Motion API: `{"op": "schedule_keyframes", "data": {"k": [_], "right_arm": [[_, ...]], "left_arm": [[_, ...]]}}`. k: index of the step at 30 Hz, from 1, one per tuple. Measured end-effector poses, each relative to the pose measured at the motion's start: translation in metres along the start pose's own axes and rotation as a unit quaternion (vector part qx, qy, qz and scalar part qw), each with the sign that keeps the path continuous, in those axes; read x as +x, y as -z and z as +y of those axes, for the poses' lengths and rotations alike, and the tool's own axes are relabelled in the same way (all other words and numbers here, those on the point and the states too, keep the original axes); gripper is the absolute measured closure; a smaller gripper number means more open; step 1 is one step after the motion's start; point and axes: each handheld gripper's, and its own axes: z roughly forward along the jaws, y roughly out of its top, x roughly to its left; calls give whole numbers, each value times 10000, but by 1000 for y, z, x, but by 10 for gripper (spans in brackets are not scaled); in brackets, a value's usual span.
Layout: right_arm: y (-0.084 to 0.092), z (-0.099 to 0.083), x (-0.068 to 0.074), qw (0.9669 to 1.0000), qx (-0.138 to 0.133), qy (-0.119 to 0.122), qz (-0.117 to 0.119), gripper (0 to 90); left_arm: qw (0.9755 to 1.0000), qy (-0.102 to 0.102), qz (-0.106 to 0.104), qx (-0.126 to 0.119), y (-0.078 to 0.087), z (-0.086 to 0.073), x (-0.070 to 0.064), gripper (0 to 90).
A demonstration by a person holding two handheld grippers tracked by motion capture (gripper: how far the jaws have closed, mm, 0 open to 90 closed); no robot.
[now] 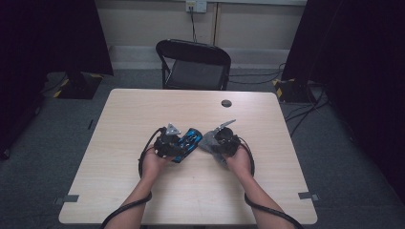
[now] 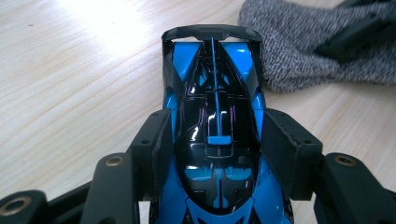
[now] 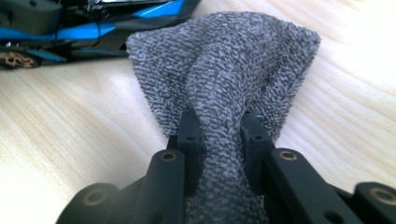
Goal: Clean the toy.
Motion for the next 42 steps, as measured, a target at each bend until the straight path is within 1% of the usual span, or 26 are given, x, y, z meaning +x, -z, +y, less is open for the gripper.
{"op": "schedule_keyframes", "data": {"k": [2,7,11,12,16,24,27,28,30,40,42], "right_arm": [[-2,0,3,10000,-5,55,-18,747],[-1,1,7,10000,43,27,23,749],[-2,0,13,9999,33,105,53,751],[-2,0,14,9999,46,89,71,751],[-2,0,19,9997,36,184,149,753],[-1,-1,28,9992,44,294,255,754],[-1,-2,33,9989,25,342,313,754],[-1,-2,36,9987,20,361,364,754],[-1,-2,37,9986,15,378,380,755],[-2,-1,58,9969,38,515,585,754],[-3,-1,59,9967,24,531,609,754]], "left_arm": [[10000,0,2,-30,0,-1,0,443],[10000,-11,0,-43,0,-1,0,443],[10000,-19,-4,-42,0,-1,0,443],[10000,-16,-3,-41,0,-1,0,443],[10000,-11,0,-41,0,-1,0,443],[10000,-30,10,-42,0,-1,0,443],[10000,-28,9,-34,0,-1,0,443],[10000,-17,4,-37,0,-1,0,443],[10000,-10,6,-41,0,-1,0,443],[10000,-40,32,-45,0,-1,0,443],[10000,-47,38,-45,0,-1,0,443]]}}
